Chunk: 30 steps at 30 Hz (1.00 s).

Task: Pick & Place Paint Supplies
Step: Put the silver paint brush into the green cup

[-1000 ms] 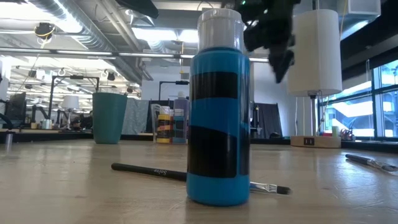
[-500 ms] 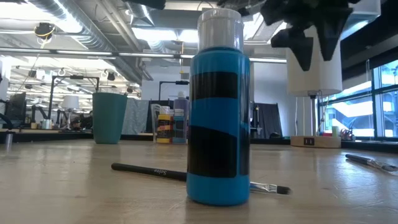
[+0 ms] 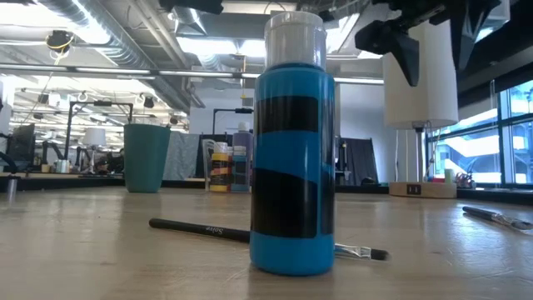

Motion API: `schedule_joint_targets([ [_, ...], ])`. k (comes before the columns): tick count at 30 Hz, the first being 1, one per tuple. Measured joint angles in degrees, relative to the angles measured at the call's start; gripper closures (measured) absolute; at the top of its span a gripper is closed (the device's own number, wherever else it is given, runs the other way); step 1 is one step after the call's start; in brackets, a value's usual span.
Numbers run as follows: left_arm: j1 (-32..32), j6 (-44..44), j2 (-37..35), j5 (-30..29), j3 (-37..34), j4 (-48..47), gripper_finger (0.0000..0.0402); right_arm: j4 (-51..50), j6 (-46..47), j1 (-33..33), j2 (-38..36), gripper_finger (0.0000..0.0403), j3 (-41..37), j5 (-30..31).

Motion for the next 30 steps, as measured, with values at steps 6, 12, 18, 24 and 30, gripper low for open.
schedule_joint_targets([
  [6, -1.8, -3.3, 3.0, -3.0, 0.0, 1.5, 0.0274, 4.9, -3.2, 2.2, 0.0, 0.0146, -3.7, 0.0],
  [12, -2.5, -3.6, 6.6, -4.1, 0.0, 8.2, 0.0274, 8.4, -2.6, 4.3, 0.0, 0.0146, -8.7, 1.2],
  [18, -2.8, -4.5, 10.0, -2.6, 0.0, 14.5, 0.0274, 14.0, 1.4, 6.7, 0.1, 0.0146, -15.1, 2.2],
  [24, -2.8, -3.4, 10.3, -3.5, 0.0, 19.8, 0.0274, 21.8, -0.5, 9.7, 0.1, 0.0146, -19.8, 2.5],
  [30, -2.8, -2.6, 10.3, -3.4, 0.0, 24.9, 0.0274, 27.0, -1.9, 12.2, 0.1, 0.0146, -20.4, 5.1],
])
